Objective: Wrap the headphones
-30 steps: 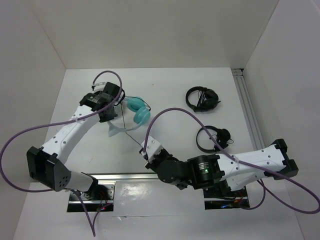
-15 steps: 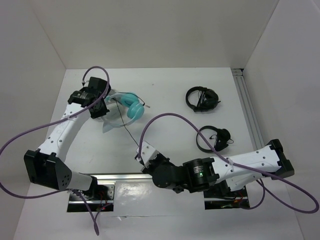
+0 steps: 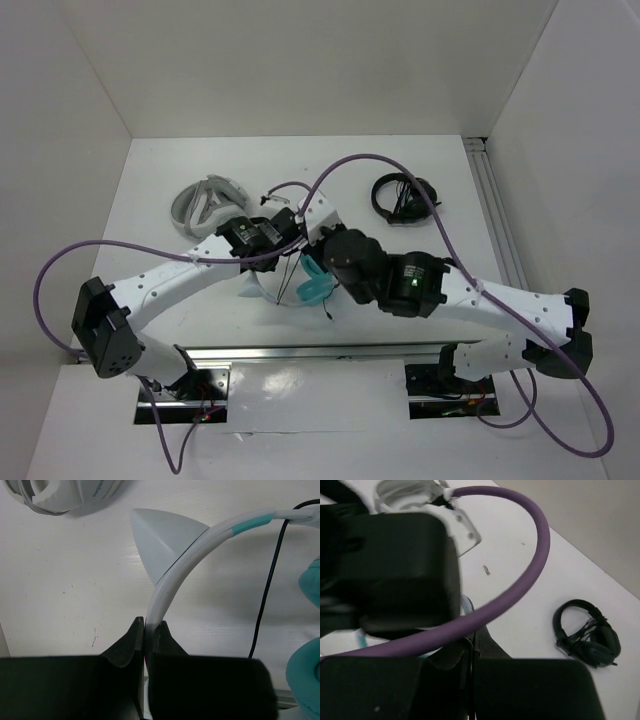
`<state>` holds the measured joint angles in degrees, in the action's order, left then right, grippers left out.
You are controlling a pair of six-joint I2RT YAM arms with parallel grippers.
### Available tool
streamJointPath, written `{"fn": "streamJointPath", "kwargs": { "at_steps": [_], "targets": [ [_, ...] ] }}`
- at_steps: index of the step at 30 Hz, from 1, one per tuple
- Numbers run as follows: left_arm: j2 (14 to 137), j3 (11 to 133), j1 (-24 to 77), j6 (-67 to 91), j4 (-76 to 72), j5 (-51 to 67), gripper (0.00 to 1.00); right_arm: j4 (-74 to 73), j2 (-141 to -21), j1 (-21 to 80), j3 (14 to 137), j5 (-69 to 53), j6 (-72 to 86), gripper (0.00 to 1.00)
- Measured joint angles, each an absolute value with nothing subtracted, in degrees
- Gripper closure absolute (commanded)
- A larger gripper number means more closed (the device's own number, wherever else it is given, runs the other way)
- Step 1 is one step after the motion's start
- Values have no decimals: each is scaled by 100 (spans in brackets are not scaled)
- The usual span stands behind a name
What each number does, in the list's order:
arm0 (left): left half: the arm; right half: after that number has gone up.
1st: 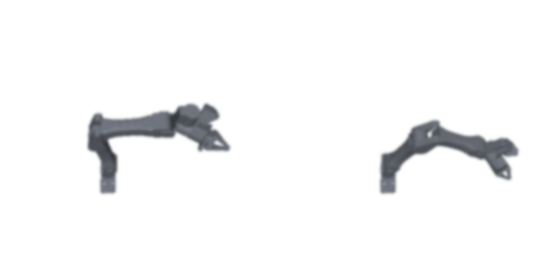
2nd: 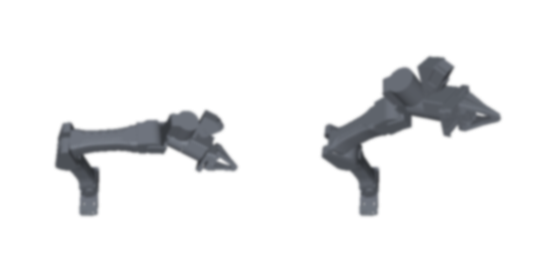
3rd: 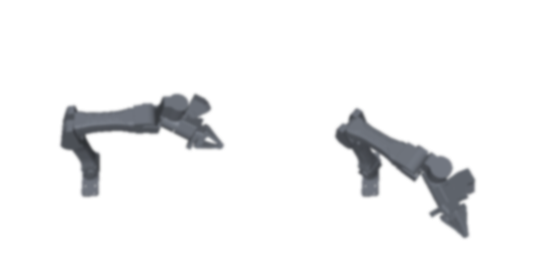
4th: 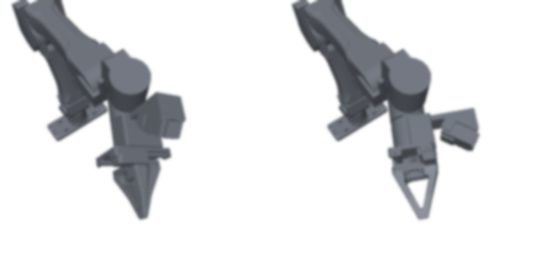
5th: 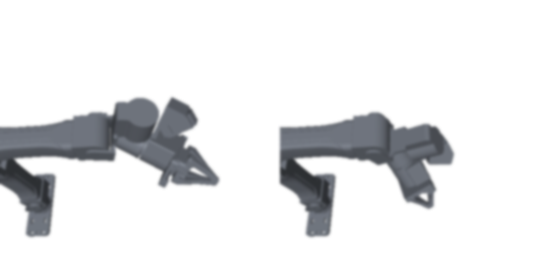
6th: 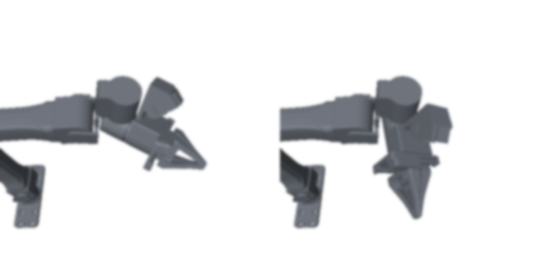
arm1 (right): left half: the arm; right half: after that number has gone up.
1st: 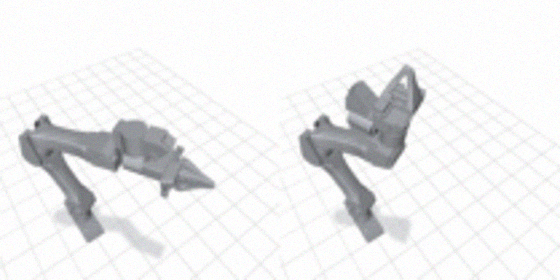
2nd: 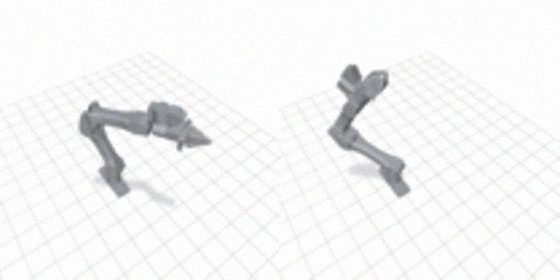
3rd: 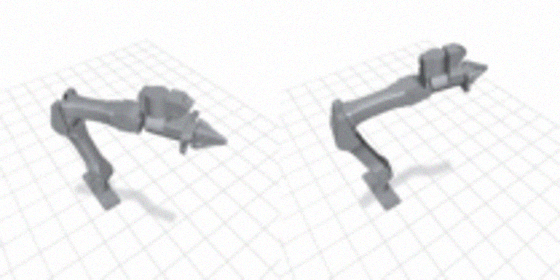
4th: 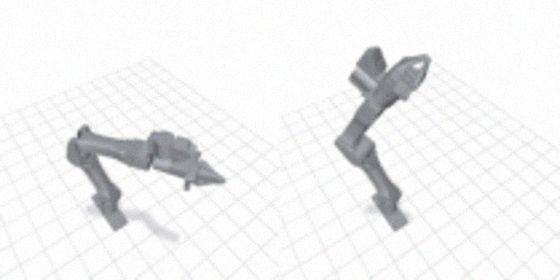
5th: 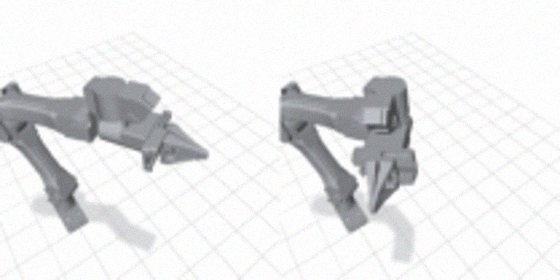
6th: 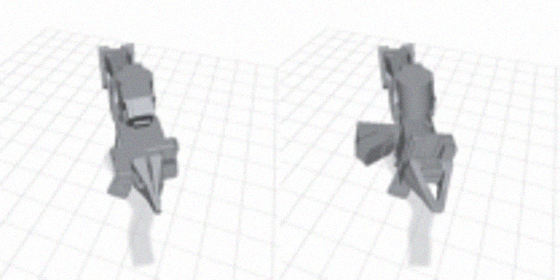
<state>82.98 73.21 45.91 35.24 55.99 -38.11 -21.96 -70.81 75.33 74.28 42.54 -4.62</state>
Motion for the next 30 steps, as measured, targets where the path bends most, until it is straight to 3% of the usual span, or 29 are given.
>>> {"fn": "streamJointPath", "kwargs": {
  "at_steps": [8, 16, 22, 30],
  "targets": [
    [7592, 6665, 5166, 3728, 5365, -3905, 100, -2567, -6982, 6348, 7395, 3194, -919, 100],
    [6420, 6521, 5500, 3144, 4713, -2860, 100, -2495, -7035, 5275, 7295, 2528, -1288, 100],
    [6316, 6567, 5636, 2985, 4416, -2504, 100, -2480, -7402, 4462, 7262, 1267, -1253, 98],
    [5852, 7638, 5730, 2834, 5398, -2456, 100, -1479, -7712, 4018, 6646, -897, -659, 94]
  ]
}}
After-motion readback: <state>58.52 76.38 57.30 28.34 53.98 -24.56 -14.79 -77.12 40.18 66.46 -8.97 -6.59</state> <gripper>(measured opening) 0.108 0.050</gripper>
